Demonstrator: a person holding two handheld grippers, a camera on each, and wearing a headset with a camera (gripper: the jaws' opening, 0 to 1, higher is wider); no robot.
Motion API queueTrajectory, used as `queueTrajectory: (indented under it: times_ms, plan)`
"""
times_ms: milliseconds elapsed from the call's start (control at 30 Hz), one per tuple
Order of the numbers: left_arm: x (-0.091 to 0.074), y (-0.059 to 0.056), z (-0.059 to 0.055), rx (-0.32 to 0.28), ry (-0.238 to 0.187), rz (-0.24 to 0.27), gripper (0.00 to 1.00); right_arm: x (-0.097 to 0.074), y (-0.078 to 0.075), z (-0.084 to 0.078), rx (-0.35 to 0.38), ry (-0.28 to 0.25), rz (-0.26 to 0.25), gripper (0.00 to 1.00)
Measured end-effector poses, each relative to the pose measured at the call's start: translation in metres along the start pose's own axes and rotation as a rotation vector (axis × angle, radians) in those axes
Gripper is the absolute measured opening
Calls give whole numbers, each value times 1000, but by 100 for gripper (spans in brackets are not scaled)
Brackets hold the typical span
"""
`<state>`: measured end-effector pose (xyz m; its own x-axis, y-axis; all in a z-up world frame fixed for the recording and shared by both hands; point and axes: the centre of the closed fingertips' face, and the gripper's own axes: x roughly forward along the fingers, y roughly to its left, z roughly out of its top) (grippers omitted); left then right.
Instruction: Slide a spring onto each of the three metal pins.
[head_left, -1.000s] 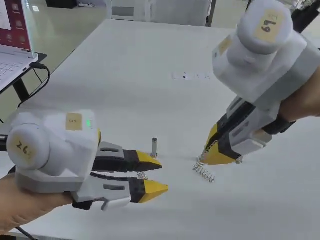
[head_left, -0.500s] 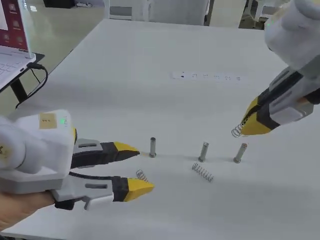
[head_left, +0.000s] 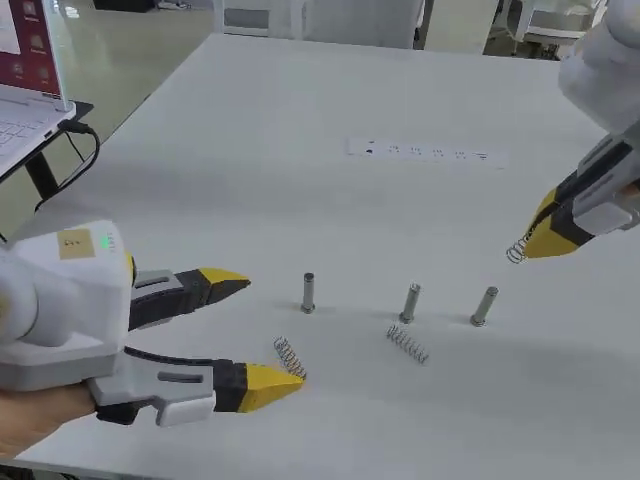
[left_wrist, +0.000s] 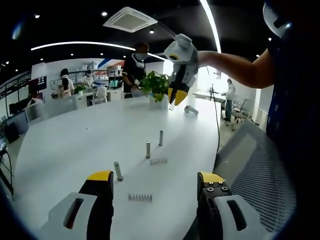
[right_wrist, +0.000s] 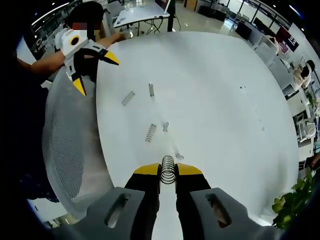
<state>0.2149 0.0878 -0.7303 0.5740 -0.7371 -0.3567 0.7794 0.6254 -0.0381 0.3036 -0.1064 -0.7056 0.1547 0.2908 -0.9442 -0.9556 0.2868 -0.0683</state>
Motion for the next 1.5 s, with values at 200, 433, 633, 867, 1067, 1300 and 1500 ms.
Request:
queueTrajectory:
  times_ms: [200,433,633,867,1067,1300,1500]
  plan:
    - [0,-3,3,-7,-16,-1,70,17,-7,-5,-17,74,-2,8]
    - [2,-10,4,-4,-26,-18,75,37,-14,-12,-28,137,11,8]
    - [1,-10,4,-7,-29,-16,80,49,-24,-14,-26,163,14,8]
    - [3,-11,3,-16,-32,-16,84,65,-32,-22,-13,193,23,9]
    - [4,-12,0,-19,-25,-19,83,70,-38,-25,-3,199,23,9]
    - [5,-12,0,-21,-24,-18,83,74,-38,-26,2,200,32,9]
    - [6,-13,-1,-22,-21,-20,81,78,-38,-27,5,202,39,9]
